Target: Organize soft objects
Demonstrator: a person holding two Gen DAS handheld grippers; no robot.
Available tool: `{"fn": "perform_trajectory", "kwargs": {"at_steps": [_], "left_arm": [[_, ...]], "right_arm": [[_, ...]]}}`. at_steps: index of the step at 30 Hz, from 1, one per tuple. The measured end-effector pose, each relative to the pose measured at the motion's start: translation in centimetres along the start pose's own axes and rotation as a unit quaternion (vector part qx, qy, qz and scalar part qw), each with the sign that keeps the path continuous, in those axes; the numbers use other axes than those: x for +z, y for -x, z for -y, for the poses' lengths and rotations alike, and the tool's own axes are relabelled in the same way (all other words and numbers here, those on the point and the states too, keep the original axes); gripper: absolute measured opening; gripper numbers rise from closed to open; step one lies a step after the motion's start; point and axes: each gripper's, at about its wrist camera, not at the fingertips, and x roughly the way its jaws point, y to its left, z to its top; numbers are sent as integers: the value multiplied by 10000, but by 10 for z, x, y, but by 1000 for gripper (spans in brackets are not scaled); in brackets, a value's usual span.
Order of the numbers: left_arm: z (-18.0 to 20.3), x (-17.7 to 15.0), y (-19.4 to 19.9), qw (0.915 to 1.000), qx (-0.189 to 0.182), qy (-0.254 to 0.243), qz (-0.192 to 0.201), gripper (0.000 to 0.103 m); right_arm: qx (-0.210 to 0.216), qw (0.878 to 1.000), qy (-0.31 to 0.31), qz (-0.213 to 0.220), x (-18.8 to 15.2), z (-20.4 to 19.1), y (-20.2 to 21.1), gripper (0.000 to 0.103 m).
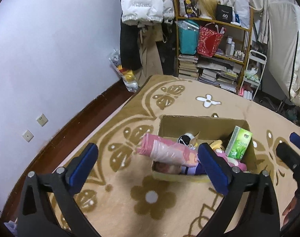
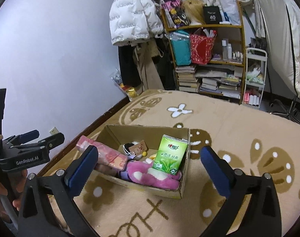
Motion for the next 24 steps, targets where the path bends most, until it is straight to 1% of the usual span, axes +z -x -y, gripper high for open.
{"fn": "perform_trajectory", "kwargs": {"at_steps": [8, 13, 16, 18, 21, 24], "left_arm": [[-18, -21, 53, 9994, 17, -20, 355, 101], [-29, -39, 90, 9970, 93, -49, 766, 103], [-35, -49, 109, 9950, 41, -32, 1002, 103], [-38, -56, 118, 9936, 79, -17, 1130, 103], [-43, -68, 130, 9910, 175, 13, 1324, 103], [-49, -80, 134, 9893, 263, 109, 1430, 103]], "right_arm": [[-11, 9995, 37, 318, -4, -12, 51, 103], [-53, 9989, 99, 465, -12, -20, 78, 103], [18, 9987, 52, 499, -18, -23, 91, 103], [67, 9986, 14, 529, -23, -25, 98, 103], [-11, 9980, 44, 630, -32, -28, 109, 103], [-28, 9971, 44, 756, -38, -29, 116, 103]]}}
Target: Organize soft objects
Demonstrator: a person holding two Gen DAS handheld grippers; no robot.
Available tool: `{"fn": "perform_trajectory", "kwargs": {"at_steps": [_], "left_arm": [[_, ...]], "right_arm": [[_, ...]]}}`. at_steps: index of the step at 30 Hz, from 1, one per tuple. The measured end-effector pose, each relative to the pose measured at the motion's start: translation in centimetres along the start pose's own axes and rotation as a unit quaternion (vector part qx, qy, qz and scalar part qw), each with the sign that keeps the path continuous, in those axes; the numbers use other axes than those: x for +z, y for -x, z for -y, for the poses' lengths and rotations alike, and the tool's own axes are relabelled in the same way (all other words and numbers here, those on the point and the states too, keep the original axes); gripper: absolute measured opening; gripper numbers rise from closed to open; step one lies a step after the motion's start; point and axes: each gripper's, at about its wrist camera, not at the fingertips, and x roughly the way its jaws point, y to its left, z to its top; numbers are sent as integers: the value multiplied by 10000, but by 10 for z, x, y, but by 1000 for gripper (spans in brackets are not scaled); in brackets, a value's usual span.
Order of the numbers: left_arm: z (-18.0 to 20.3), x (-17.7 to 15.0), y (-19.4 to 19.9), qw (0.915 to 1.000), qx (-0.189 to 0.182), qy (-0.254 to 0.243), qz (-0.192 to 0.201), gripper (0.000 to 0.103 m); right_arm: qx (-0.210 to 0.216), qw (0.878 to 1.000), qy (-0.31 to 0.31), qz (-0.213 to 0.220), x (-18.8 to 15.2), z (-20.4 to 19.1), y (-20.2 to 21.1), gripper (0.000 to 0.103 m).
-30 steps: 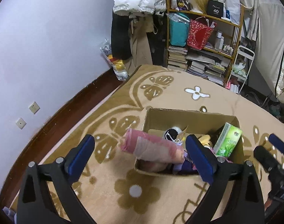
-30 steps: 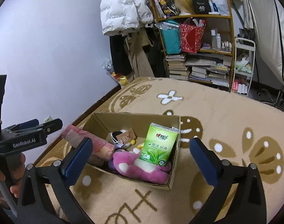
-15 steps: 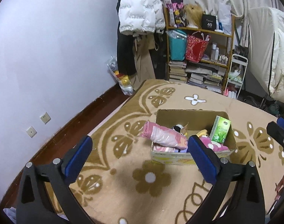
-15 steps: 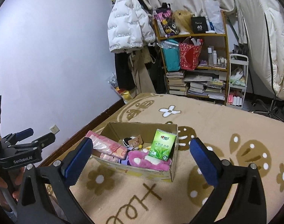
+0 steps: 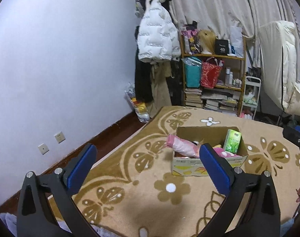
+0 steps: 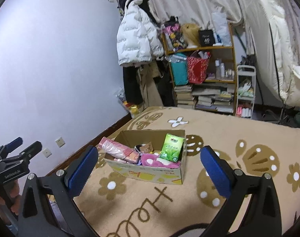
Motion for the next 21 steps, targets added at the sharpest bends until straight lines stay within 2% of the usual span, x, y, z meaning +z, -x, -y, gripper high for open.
{"fn": "perform_trajectory", "kwargs": {"at_steps": [9, 17, 21], "left_arm": [[-1, -24, 2, 9997, 1, -78, 252, 103], [11, -41, -10, 9993, 30, -369, 34, 103], [15, -44, -17, 9988, 97, -456, -119, 103]], "right_arm": [[-26, 9996, 171, 243, -26, -6, 7, 103], [75, 9997, 149, 172, -56, 7, -2, 103], [-54, 9993, 361, 82, -67, 10, -10, 103]]}}
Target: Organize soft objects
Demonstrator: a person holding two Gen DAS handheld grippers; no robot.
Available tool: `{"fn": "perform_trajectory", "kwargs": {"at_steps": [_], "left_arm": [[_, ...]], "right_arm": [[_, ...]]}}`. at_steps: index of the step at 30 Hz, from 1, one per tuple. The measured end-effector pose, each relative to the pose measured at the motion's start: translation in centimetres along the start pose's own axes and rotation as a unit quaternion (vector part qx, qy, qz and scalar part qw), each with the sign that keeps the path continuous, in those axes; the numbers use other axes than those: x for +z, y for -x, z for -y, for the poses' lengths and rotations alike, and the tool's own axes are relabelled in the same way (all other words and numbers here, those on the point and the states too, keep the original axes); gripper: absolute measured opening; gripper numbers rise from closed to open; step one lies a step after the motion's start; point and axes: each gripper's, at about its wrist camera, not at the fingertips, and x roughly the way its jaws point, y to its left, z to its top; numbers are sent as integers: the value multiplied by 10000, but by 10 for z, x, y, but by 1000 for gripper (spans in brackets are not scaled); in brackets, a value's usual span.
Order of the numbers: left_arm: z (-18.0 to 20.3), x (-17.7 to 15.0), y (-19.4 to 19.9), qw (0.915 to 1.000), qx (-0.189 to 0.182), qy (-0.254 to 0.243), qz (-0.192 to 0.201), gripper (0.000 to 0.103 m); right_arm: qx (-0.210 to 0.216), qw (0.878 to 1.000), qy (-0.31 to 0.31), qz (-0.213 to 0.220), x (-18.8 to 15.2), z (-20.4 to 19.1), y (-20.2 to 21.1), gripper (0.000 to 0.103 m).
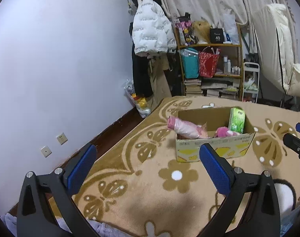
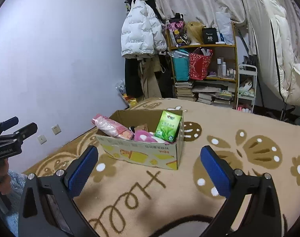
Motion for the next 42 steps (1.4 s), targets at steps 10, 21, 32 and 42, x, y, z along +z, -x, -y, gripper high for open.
{"fn": "perform_trajectory", "kwargs": {"at_steps": [10, 21, 32, 42], "left_arm": [[-11, -5, -18, 9992, 7, 267, -300, 103], [0, -8, -18, 9997, 4, 1, -264, 103], [5, -8, -17, 9996, -17, -119, -254, 103], [6, -8, -16, 9996, -27, -152, -234, 103]], "right_arm": [[-146, 9998, -93, -139, -22, 15, -9, 103], [-175, 9995, -253, -11, -22, 22, -6, 103], [-219, 9994, -274, 47, -22, 23, -5, 103], [-237, 9993, -283, 68, -21, 23, -4, 103]]}}
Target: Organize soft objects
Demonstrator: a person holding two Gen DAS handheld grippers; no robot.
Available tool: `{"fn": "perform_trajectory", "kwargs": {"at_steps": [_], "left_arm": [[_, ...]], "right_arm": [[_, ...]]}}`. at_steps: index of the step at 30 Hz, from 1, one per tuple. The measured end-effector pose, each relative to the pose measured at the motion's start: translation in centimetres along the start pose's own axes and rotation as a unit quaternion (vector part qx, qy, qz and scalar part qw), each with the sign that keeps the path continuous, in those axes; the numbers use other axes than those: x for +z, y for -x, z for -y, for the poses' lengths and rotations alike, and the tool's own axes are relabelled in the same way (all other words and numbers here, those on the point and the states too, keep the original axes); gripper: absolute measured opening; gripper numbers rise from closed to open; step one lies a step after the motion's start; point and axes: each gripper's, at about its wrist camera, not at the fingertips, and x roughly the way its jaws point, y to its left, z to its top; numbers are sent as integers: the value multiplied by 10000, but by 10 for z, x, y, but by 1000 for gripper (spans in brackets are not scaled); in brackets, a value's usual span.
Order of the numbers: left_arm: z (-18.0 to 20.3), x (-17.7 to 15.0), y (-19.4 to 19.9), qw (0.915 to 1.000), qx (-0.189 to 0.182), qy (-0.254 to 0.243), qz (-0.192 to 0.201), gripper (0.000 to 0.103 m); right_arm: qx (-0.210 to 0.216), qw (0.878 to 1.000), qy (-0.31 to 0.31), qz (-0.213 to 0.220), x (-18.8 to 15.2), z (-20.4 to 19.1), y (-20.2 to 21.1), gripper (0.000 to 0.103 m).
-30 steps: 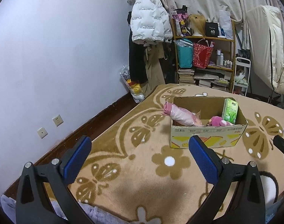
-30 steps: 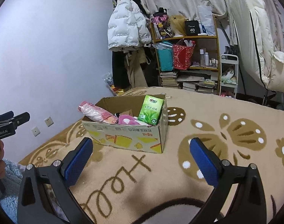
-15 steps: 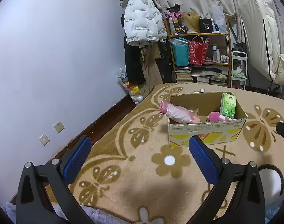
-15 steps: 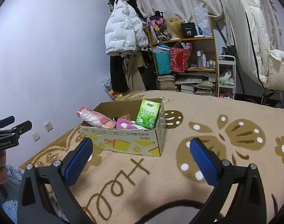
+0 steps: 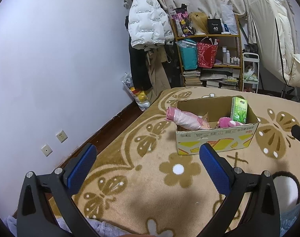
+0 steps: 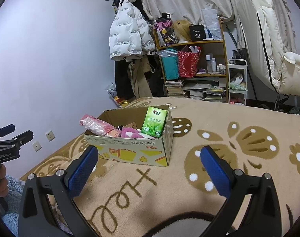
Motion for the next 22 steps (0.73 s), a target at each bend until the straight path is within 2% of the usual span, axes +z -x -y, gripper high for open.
{"fn": "perform_trajectory", "kwargs": {"at_steps": [22], "left_arm": [[-3, -2, 1, 9999, -5, -130, 32, 103]], "right_arm": [[-62, 10000, -54, 35, 1, 0, 3, 103]]}}
